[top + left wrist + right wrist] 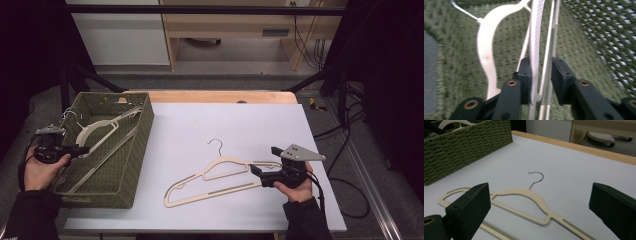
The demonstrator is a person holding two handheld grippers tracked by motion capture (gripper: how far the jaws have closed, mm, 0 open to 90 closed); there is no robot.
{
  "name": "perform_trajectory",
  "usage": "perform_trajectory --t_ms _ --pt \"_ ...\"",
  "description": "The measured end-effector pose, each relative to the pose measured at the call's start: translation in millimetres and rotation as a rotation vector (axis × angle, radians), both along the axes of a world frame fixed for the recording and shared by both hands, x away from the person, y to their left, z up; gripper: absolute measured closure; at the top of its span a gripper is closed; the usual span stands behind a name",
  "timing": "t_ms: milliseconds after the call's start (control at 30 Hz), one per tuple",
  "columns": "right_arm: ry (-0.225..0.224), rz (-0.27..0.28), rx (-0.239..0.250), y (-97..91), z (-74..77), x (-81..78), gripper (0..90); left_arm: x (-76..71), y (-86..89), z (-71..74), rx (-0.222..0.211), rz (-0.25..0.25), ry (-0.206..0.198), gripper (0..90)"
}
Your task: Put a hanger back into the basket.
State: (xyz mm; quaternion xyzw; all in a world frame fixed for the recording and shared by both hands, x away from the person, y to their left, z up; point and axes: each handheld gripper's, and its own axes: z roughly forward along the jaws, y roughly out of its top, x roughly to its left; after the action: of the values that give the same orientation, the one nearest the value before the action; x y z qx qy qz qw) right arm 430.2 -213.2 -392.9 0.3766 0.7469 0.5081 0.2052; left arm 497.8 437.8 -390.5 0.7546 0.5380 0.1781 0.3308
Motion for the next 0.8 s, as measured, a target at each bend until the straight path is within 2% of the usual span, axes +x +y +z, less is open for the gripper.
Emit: perform_trajectory --t_ms 67,133,200,333,467,533,567,700,800 --pt "-0.002 0.0 0.0 0.3 -0.3 0.2 4.2 0.6 0.3 -0.7 0.005 0.014 -0.003 60.3" --pt "-0.001 0.003 -0.001 0.6 -0.4 0.3 4.2 2.5 2.8 -3.4 0.021 0.044 0.011 54.8" --pt "0.0 0.0 0.003 1.2 -0.5 0.4 4.3 3.2 3.4 -4.8 0.033 0.044 0.011 51.3" --pt "0.003 -0.001 0.002 1.6 -0.9 0.8 4.3 6.3 3.5 -10.4 0.057 0.066 0.049 46.2" --pt "0.0 0.001 0.005 1.4 -0.5 0.6 4.3 6.6 5.5 -10.8 0.052 0.092 0.06 40.5" --pt "-0.001 0.004 0.004 1.0 -0.4 0.6 4.3 5.3 7.7 -9.5 0.056 0.095 0.055 39.4" --pt "-0.001 0.002 0.005 1.1 -0.4 0.6 4.3 3.5 8.1 -7.6 0.034 0.108 0.033 39.2" --pt "0.003 -0.002 0.007 1.4 -0.6 0.6 4.3 0.2 8.1 -2.1 0.031 0.103 0.002 38.2" --pt "-0.002 0.001 0.006 0.8 -0.2 0.5 4.3 -4.1 7.2 6.5 0.027 0.087 -0.04 37.0"
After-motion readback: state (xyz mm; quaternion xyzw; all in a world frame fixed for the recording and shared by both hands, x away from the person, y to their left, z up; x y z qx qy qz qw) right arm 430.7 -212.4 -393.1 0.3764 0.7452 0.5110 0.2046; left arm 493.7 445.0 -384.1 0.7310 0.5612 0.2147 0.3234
